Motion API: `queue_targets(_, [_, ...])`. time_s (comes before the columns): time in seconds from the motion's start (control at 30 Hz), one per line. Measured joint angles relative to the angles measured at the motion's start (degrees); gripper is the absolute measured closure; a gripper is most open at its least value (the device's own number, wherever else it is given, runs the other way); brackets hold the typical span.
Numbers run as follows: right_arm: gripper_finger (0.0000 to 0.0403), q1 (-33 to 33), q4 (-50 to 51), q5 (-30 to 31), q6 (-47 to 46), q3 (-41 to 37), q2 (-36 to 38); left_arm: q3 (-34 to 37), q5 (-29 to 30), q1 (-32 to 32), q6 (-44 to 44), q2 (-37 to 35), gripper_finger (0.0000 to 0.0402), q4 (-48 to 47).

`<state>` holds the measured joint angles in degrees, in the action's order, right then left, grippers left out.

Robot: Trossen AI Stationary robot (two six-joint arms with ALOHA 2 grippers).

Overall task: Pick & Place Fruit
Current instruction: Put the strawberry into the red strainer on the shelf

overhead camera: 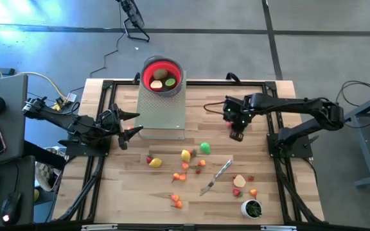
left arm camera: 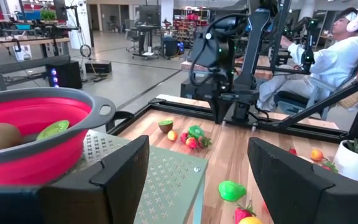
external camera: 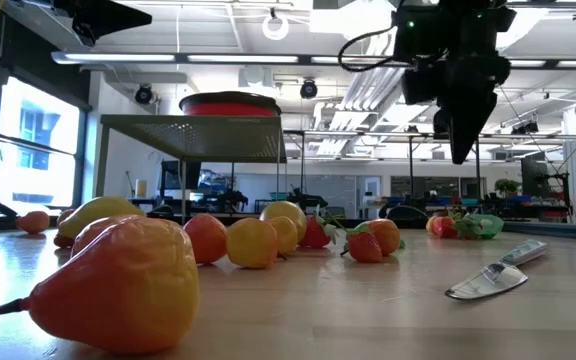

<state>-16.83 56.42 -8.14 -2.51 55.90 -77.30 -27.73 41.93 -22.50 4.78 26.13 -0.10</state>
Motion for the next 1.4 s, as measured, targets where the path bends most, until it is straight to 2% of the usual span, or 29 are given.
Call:
queue_targets(0.17, [0.0384, 0.7, -2.2, 1.3, 5.6, 0.0, 0.0, 0.0, 0.0, 0.0, 0.0, 0.0, 0.0135, 0.0])
queue_targets(0.4, [0.0372, 0.7, -4.9, 3.7, 2.5, 0.0, 0.0, 0.0, 0.0, 0.0, 0.0, 0.0, 0.0135, 0.0])
queue_targets(0.7, [0.0241, 0.7, -5.4, 5.2, -0.7, 0.0, 0.0, 0.0, 0.1, 0.0, 0.0, 0.0, 0.0135, 0.0])
queue_targets(0.87, [0.0199, 0.7, -7.9, 5.4, -0.7, 0.0, 0.0, 0.0, 0.1, 0.0, 0.0, 0.0, 0.0135, 0.0])
queue_targets(1.0, [0.0188, 0.7, -10.4, 5.0, -0.8, 0.0, 0.0, 0.0, 0.1, 0.0, -0.4, 0.0, 0.0135, 0.0])
queue_targets(1.4, [0.0191, 0.7, -15.3, 4.6, -1.5, 0.0, 0.0, 0.1, 0.1, 0.0, -2.5, 0.0, 0.0135, -0.4])
